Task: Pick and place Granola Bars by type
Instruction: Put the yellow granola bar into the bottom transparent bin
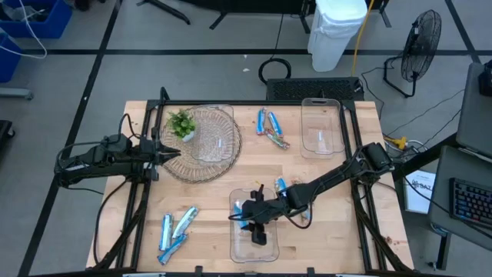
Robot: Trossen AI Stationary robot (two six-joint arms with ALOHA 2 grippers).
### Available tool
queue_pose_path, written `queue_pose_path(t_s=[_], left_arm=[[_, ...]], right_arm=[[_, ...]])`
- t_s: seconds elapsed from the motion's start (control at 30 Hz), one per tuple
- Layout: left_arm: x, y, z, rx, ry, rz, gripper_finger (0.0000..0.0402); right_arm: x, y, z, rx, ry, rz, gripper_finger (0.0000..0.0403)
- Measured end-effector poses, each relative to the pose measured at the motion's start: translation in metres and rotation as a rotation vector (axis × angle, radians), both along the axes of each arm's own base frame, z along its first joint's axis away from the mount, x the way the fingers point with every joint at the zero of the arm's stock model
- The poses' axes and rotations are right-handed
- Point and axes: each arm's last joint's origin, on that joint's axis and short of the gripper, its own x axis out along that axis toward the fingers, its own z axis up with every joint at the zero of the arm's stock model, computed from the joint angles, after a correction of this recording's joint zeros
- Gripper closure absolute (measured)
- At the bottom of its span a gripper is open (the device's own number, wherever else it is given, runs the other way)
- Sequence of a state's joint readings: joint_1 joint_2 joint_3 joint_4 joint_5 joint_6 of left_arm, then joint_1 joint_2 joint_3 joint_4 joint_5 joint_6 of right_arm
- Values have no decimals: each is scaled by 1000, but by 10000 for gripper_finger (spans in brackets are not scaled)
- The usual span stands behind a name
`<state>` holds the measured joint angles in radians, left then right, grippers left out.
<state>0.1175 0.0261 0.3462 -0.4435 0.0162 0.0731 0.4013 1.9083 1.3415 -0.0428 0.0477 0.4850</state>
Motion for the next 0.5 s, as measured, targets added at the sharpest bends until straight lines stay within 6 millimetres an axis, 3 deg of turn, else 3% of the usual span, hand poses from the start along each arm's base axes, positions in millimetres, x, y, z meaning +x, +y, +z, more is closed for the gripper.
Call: queue_pose_path(t_s=[0.13,0.23,0.37,0.5], left_arm=[[0,0,0,0,0,0,355],[0,0,0,0,0,0,355],[0,0,0,0,0,0,355],[0,0,0,0,0,0,355]], right_arm=[[-1,0,7,33,-13,3,227],[-10,-6,29,100,-8,15,233],[-38,-13,68,71,2,-10,249],[-80,-24,92,-20,119,-174,262]])
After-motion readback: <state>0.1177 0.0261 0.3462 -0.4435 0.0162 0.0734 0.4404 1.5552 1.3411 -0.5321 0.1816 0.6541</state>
